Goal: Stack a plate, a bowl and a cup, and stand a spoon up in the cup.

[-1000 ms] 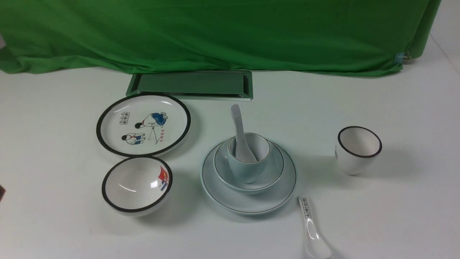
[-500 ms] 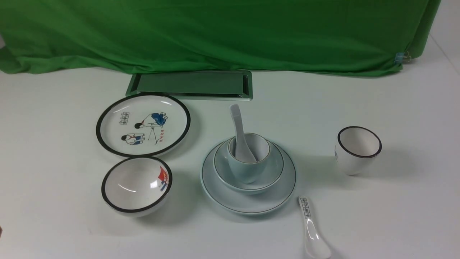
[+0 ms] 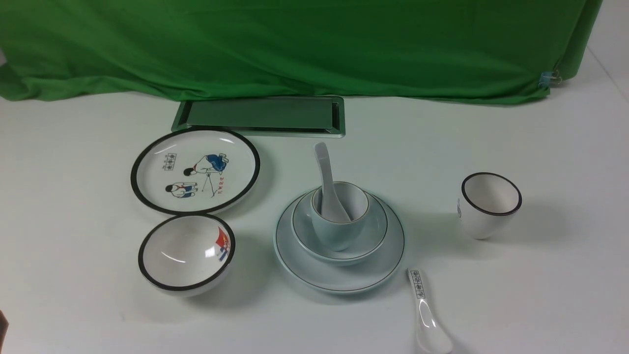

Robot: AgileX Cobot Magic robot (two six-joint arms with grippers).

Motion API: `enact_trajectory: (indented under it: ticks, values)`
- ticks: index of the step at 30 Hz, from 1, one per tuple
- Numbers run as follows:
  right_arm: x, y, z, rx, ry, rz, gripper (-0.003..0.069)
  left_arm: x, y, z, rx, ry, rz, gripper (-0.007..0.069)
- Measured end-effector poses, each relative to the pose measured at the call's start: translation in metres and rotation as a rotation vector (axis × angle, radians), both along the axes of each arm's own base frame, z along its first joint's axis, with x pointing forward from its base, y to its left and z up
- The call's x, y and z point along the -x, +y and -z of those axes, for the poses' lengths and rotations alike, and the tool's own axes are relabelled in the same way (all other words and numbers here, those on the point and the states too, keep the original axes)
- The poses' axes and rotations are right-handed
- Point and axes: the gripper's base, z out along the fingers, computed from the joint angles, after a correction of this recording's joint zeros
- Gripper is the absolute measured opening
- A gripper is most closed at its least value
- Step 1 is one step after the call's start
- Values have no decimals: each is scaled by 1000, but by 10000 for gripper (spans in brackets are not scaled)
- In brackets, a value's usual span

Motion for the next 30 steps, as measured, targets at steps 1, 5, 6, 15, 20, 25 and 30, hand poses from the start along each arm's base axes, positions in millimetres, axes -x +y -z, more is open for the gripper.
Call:
enact_trajectory:
  ticks: [1,5,6,15,20,25,30]
  values:
    - [0,0,0,0,0,0,174,0,0,0,0,0,0,-29]
    - [0,0,0,0,0,0,183,0,0,0,-1,0,0,-29]
    - [0,0,0,0,0,0,183,0,0,0,-1,0,0,-29]
    - [0,0,0,0,0,0,197,0,0,0,-2,0,0,-29]
    - [0,0,0,0,0,0,199,0,0,0,-6,1,1,-29]
    - [0,0,0,0,-1,0,206,0,0,0,-7,1,1,-29]
    - [0,0,0,0,-1,0,219,0,0,0,-7,1,1,-29]
